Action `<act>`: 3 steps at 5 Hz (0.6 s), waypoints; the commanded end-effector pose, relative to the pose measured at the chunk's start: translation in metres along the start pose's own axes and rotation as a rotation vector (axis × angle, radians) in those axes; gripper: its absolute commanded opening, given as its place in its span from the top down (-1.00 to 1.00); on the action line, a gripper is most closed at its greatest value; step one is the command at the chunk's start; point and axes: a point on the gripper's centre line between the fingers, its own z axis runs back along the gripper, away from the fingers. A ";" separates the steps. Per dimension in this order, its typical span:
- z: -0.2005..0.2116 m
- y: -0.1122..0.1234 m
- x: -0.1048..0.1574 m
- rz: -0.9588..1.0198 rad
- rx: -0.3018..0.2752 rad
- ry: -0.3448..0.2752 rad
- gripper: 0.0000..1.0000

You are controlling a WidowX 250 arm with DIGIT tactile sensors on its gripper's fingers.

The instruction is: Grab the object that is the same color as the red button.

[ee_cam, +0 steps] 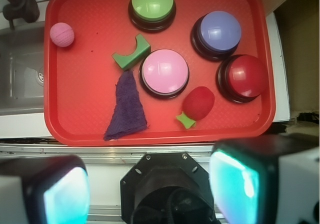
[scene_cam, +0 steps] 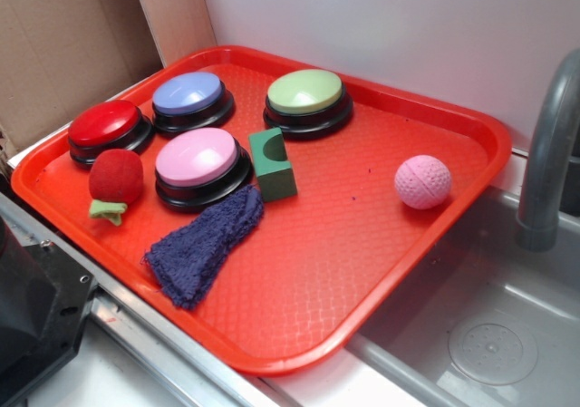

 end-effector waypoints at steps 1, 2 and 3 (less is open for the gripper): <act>0.000 0.000 0.000 0.000 0.000 0.000 -1.00; -0.017 0.020 0.011 -0.002 0.000 -0.023 -1.00; -0.031 0.036 0.019 -0.002 0.026 -0.024 -1.00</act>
